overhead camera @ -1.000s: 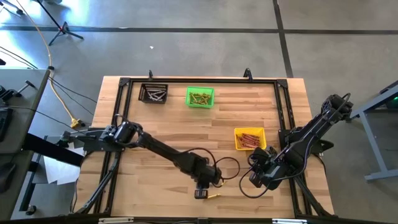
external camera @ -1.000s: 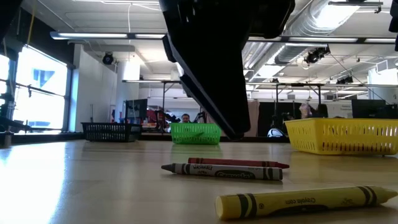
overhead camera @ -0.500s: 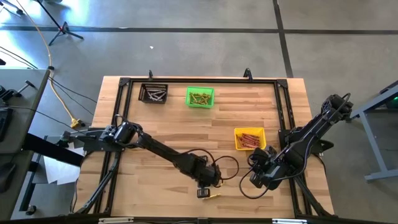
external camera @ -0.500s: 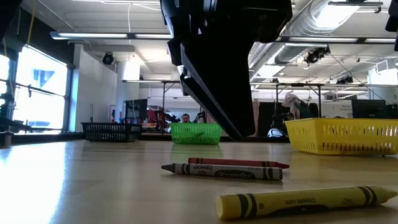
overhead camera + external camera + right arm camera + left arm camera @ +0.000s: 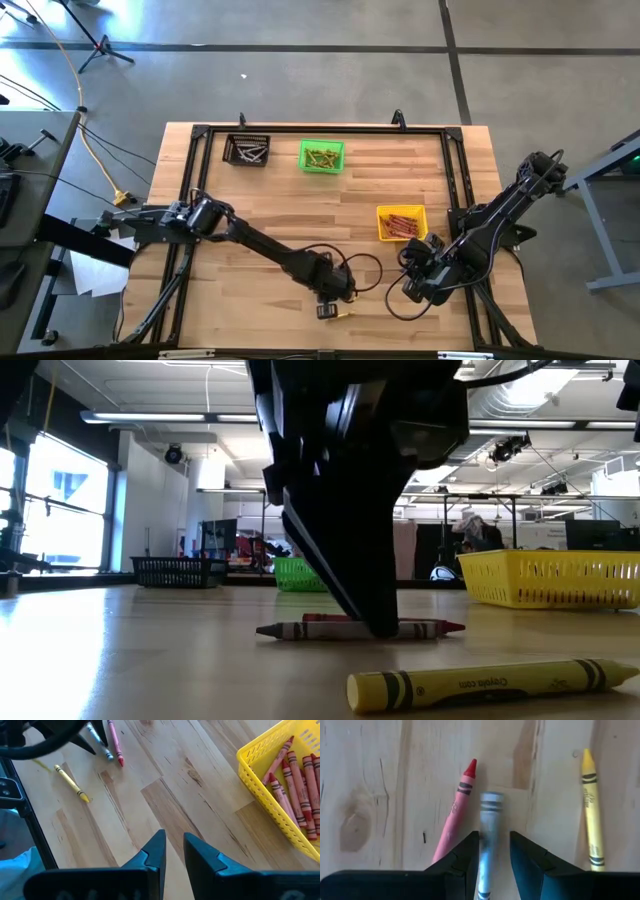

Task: Sort crayons
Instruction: Put the gray crayon into the black basket

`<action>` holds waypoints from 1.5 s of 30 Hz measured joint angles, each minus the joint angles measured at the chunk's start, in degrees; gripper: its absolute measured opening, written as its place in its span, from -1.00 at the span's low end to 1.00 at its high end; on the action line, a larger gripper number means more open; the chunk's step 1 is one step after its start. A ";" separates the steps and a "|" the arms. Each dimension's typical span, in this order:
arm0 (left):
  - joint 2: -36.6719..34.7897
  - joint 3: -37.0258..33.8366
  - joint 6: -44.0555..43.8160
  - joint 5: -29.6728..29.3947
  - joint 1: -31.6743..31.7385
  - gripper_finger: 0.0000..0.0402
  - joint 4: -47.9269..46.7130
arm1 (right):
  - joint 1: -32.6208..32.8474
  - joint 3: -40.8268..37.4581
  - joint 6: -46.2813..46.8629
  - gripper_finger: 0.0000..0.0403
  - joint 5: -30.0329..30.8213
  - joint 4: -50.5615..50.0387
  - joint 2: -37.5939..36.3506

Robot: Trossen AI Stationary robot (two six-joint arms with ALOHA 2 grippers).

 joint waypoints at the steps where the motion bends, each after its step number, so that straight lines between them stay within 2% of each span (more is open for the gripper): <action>1: 0.22 0.00 -0.24 0.00 0.01 -0.53 -0.03 | -0.02 0.00 0.00 -0.74 0.00 0.00 0.00; 11: 0.89 0.17 -1.89 -1.10 0.02 -0.58 -0.23 | -0.02 0.00 -0.02 -0.74 -0.02 -0.02 0.00; 18: 0.96 0.32 -5.53 -0.94 -1.30 -0.95 -2.86 | -0.01 0.00 -0.01 -0.74 -0.02 -0.02 0.00; 24: 0.40 0.29 -8.08 2.84 -5.42 -0.98 -13.81 | 0.00 0.00 -0.02 -0.74 -0.03 -0.02 0.00; 29: -2.07 -0.37 -11.04 2.61 -8.97 -0.99 -24.35 | -0.02 0.00 -0.02 -0.74 -0.04 -0.09 0.00; 34: -8.78 -0.23 -11.59 -8.22 -10.12 -1.00 -34.37 | -0.02 0.00 -0.02 -0.74 0.00 -0.19 0.00; 37: -13.74 -4.30 -13.26 -14.91 -9.16 -1.00 -36.83 | -0.02 0.00 -0.02 -0.74 0.97 -0.35 0.00; 40: -23.45 -12.35 -16.03 -19.50 -6.69 -1.00 -35.33 | -0.02 0.00 -0.06 -0.74 2.69 -0.42 0.00; 45: -43.02 -30.71 -22.44 -26.45 -0.24 -1.00 -28.94 | -0.25 0.00 -0.07 -0.74 3.58 -0.62 0.00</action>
